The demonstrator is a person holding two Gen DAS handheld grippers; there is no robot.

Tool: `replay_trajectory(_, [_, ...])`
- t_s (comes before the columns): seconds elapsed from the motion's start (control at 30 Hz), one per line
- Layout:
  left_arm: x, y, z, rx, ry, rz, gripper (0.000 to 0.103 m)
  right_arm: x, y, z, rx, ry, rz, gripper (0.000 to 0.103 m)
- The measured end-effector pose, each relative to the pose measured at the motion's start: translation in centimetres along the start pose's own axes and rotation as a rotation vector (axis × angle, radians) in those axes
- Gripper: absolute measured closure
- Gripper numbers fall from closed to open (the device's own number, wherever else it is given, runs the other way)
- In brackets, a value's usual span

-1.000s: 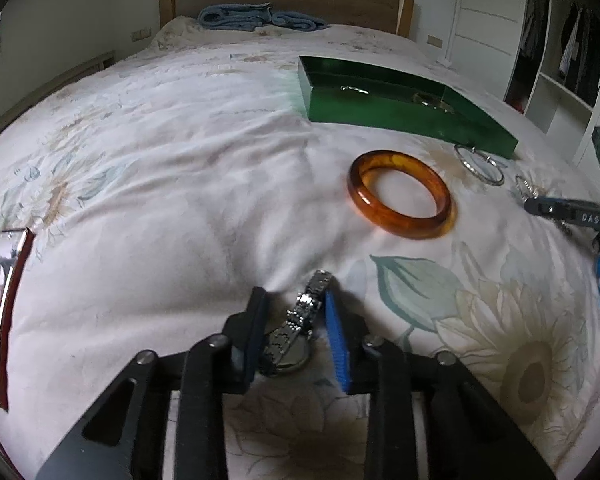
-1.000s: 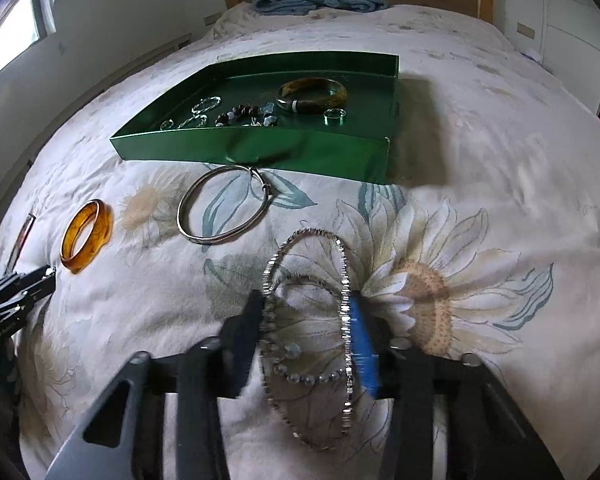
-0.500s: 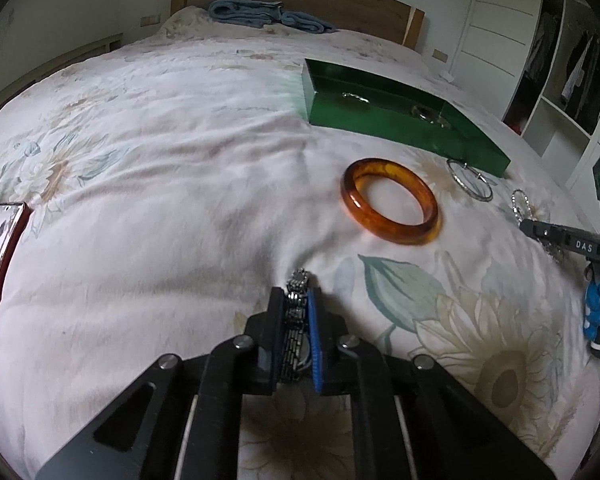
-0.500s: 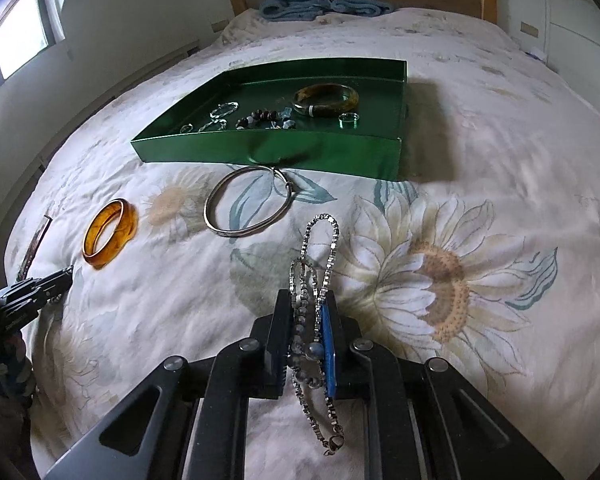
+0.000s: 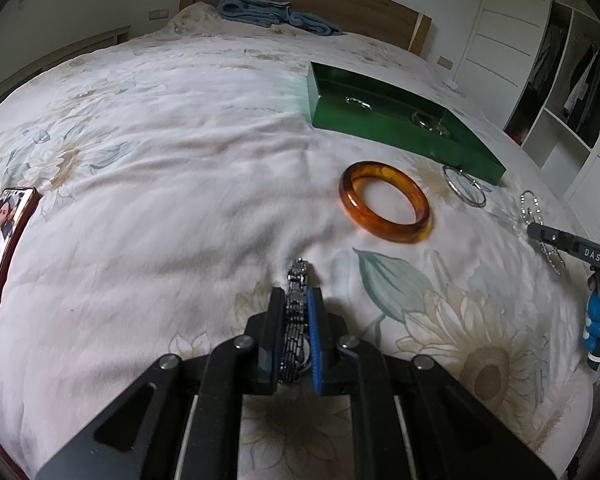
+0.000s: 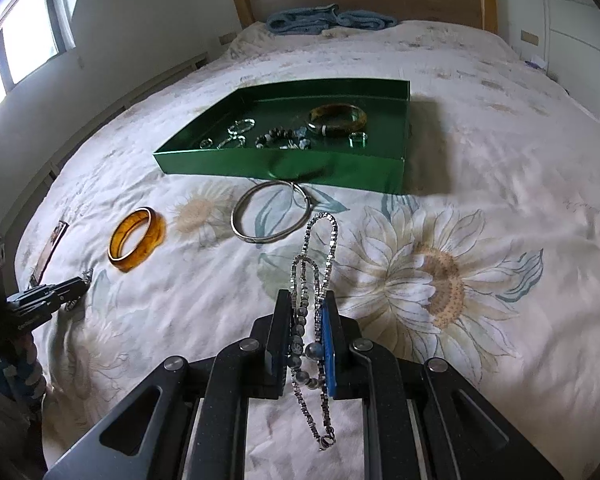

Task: Organize jewelry
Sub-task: 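Carry the bracelet and necklace into the green tray and open both grippers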

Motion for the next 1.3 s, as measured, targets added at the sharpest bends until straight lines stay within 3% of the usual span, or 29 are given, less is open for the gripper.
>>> replay_trajectory(0.63, [0.5, -0.7, 3.6, -0.048, 0.007, 0.047, 0.095, 1.1, -0.8, 3.9, -0.072, -0.022, 0.02, 0.089])
replay_trajectory(1.3, [0.4, -2.6, 7.7, -0.104, 0.073, 0.078, 0.095, 1.4, 0.0, 7.2, -0.114, -0.024, 0.027, 0.089])
Point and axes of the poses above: each gripper's, at about its wrist camera, not at the fingertips, and z roughly against the way its jaws point, x to its left, y to its underside, the point moved 4 cm from there along -z, roughly the way its jaws point, and after that the axes turned 4 degrees about -x, right-handed, at the moved point
